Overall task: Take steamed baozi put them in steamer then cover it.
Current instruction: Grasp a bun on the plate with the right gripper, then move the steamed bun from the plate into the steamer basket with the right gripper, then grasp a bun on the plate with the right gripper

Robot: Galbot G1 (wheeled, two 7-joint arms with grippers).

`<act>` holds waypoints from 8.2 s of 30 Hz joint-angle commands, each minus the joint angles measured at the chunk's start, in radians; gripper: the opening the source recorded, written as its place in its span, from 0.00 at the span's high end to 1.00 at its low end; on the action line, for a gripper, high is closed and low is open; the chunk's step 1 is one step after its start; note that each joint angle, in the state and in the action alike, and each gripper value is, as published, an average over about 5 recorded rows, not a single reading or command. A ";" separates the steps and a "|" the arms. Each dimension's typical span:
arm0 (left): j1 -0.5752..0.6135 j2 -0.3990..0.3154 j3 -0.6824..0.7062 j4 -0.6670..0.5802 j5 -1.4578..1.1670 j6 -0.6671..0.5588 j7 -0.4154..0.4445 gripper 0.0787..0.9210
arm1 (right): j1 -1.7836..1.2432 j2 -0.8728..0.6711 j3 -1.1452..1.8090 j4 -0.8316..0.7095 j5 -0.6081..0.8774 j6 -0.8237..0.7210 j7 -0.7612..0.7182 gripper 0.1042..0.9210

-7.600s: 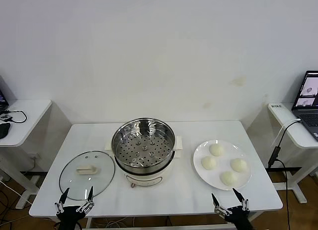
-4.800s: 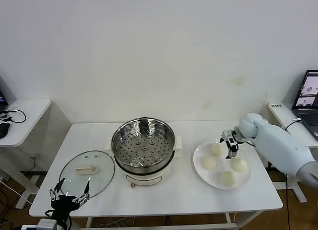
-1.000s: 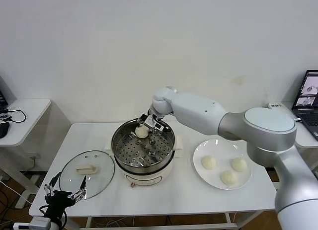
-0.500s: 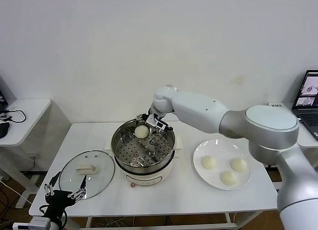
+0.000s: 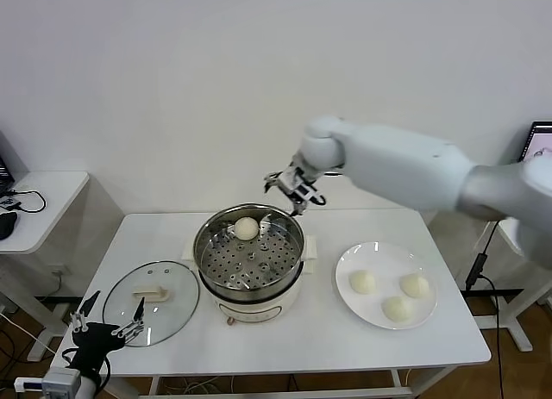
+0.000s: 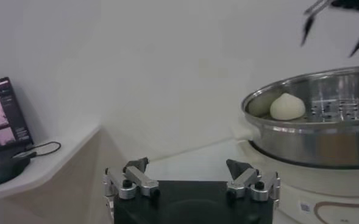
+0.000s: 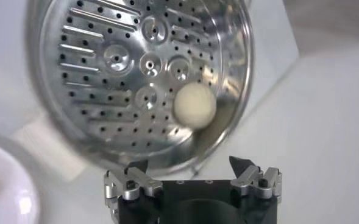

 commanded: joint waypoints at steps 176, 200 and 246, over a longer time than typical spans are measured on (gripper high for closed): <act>-0.069 0.036 -0.046 -0.026 -0.042 0.053 0.010 0.12 | 0.083 -0.328 0.009 0.289 0.139 -0.380 -0.216 0.12; -0.052 0.020 -0.022 -0.026 -0.010 0.066 0.011 0.12 | -0.743 -0.728 0.557 0.370 -0.241 -0.251 -0.240 0.12; -0.045 -0.003 -0.032 -0.001 -0.001 0.063 0.011 0.12 | -0.817 -0.472 0.592 0.140 -0.329 -0.275 -0.190 0.32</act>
